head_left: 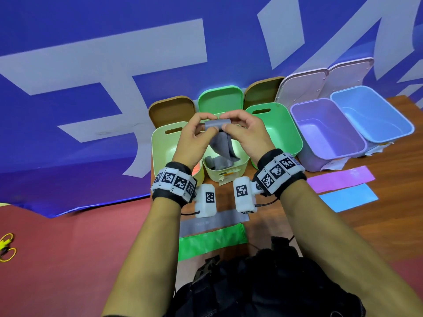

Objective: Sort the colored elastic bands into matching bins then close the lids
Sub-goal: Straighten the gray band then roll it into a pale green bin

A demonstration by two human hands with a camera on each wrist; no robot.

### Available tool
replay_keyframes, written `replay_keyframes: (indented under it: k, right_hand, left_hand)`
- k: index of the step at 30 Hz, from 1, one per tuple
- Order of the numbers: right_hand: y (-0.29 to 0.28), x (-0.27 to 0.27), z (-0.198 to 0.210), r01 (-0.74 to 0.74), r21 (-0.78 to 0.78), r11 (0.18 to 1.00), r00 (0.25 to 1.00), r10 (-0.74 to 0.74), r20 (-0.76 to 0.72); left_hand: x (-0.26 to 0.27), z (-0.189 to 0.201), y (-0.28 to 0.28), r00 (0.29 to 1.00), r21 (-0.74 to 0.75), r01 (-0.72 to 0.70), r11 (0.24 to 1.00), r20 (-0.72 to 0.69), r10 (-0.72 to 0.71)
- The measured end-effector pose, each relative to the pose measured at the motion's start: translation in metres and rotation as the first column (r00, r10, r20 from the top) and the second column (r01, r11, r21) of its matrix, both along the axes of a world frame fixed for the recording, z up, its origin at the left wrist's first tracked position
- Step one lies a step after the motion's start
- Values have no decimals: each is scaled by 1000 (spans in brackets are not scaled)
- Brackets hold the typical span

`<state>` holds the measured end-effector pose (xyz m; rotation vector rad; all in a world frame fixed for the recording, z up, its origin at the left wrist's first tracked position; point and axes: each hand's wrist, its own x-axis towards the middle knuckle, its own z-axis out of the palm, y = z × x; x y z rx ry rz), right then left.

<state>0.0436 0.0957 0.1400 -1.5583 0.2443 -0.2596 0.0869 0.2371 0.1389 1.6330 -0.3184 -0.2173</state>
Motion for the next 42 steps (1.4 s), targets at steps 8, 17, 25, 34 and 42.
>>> replay_keyframes:
  k: [8, 17, 25, 34, 42]
  right_hand:
    - [1, 0, -3, -24, 16, 1000, 999, 24, -24]
    - [1, -2, 1, -19, 20, 1000, 1000, 20, -10]
    - [3, 1, -3, -2, 0, 1000, 1000, 2, -28]
    - [2, -2, -2, -8, 67, 998, 1000, 9, -20]
    - [-1, -6, -3, 4, 42, 999, 1000, -4, -14]
  left_hand:
    - [-1, -1, 1, 1000, 17, -17, 1000, 14, 16]
    - [1, -7, 1, 999, 15, -24, 1000, -49, 24]
    - [0, -5, 4, 1000, 5, -21, 1000, -9, 21]
    - [-4, -4, 3, 999, 17, -7, 1000, -42, 7]
    - [-6, -4, 4, 997, 59, 3, 998, -82, 1]
